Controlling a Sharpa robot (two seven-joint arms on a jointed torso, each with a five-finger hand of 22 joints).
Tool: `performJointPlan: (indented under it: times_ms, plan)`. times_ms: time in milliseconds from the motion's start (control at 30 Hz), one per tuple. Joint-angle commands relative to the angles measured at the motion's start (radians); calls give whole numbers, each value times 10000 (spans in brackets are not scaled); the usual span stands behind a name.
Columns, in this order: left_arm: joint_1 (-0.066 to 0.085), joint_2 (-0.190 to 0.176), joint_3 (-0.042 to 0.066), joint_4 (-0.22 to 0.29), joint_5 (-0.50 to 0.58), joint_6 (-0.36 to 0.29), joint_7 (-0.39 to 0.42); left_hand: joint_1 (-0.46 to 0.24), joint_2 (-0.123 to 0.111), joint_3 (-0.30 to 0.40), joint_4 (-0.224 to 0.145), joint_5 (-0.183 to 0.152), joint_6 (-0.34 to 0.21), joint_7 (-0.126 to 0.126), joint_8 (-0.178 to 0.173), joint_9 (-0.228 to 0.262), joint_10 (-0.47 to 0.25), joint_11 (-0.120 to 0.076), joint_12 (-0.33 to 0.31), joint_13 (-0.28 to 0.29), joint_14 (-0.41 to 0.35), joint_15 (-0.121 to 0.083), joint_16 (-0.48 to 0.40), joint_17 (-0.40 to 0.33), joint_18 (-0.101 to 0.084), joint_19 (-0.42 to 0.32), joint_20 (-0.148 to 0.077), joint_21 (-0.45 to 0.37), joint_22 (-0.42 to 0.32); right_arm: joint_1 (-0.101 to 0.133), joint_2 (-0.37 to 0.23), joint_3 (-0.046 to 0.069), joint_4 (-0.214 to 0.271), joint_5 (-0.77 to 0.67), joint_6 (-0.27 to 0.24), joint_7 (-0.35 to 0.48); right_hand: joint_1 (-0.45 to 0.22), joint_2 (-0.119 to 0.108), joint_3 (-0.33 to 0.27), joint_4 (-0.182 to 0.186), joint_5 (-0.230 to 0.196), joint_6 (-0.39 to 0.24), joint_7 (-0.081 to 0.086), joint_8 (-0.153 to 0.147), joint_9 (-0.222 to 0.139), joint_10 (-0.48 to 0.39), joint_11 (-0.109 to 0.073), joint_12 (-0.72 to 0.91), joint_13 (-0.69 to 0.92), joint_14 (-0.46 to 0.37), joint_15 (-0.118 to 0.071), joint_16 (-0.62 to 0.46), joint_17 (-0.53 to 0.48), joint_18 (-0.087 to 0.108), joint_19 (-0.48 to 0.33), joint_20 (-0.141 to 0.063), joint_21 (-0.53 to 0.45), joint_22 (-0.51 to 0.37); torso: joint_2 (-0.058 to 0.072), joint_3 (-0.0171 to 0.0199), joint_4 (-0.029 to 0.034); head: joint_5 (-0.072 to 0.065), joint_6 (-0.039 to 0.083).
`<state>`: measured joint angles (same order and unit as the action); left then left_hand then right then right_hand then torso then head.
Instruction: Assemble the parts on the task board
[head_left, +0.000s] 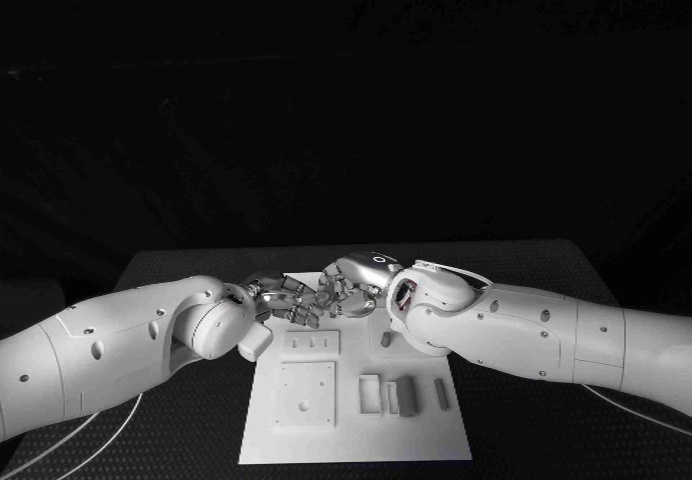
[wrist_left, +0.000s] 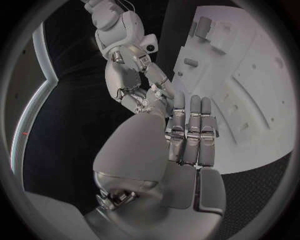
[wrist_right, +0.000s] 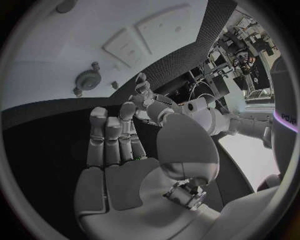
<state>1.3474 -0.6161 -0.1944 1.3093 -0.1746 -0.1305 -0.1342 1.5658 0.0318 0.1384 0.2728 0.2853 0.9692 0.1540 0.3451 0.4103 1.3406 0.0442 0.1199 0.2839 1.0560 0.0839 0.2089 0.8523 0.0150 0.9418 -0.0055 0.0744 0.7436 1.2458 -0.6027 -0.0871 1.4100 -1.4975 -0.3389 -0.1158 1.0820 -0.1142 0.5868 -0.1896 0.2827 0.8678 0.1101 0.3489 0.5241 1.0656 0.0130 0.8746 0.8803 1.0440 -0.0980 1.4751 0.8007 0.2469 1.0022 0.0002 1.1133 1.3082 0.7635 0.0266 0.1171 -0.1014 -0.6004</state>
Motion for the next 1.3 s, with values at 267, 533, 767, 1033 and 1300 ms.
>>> performJointPlan:
  times_ms: [267,533,767,1033,1300]
  plan:
    - [38,-17,43,-63,-107,93,252,-21,145,1,-112,-17,529,-468,117,428,75,-39,87,95,85,1,-8,52,-80,-75,-66,-48,-16,-70,-28,-34,48,254,35,276,-147,-346,-13,292,40,1277,47,-164,-45,-588,-33,-70,0,-177,47,-111,-16,149,-113,9,-138,-27,2,-1,5,-18,-5]
    - [34,-25,43,-82,-221,137,188,-47,187,-9,-183,-91,523,-474,133,493,72,-48,111,175,91,-8,-2,98,-104,-94,-80,-42,-16,-88,-49,-34,15,258,52,260,-166,-350,-12,343,40,1271,53,-174,-44,-602,-26,-67,3,-188,54,-121,-15,149,-117,11,-153,-33,1,-4,6,-22,-12]
    - [34,-33,42,-114,-395,136,82,-86,197,-21,-222,-107,536,-484,150,540,91,-64,140,239,115,-23,13,138,-122,-106,-90,-39,-14,-100,-65,-34,-64,262,-144,235,-174,-360,-12,370,40,1264,56,-182,-43,-611,-23,-67,5,-194,58,-127,-14,149,-120,13,-163,-36,-1,-3,7,-21,-20]
    - [37,-63,41,-295,-1103,220,-301,-184,212,-47,-267,-128,542,-494,161,609,94,-77,171,337,133,-40,25,200,-149,-92,-122,10,45,-100,-305,-31,-401,1828,-953,923,-182,-738,-34,610,33,205,439,-789,-257,-951,309,-131,16,-405,356,-328,-78,149,-261,89,-403,-128,-2,0,3,7,-32]
    - [42,-169,41,-488,-2258,480,-670,-444,290,-49,-506,-267,509,-491,117,785,31,-83,221,637,186,-70,15,342,-148,-183,-189,316,634,-63,-554,172,-911,3977,-1518,1623,-278,-703,-126,732,27,100,489,-845,-286,-976,356,-101,32,-415,406,-340,-89,149,-263,119,-427,-131,1,7,-2,38,-47]
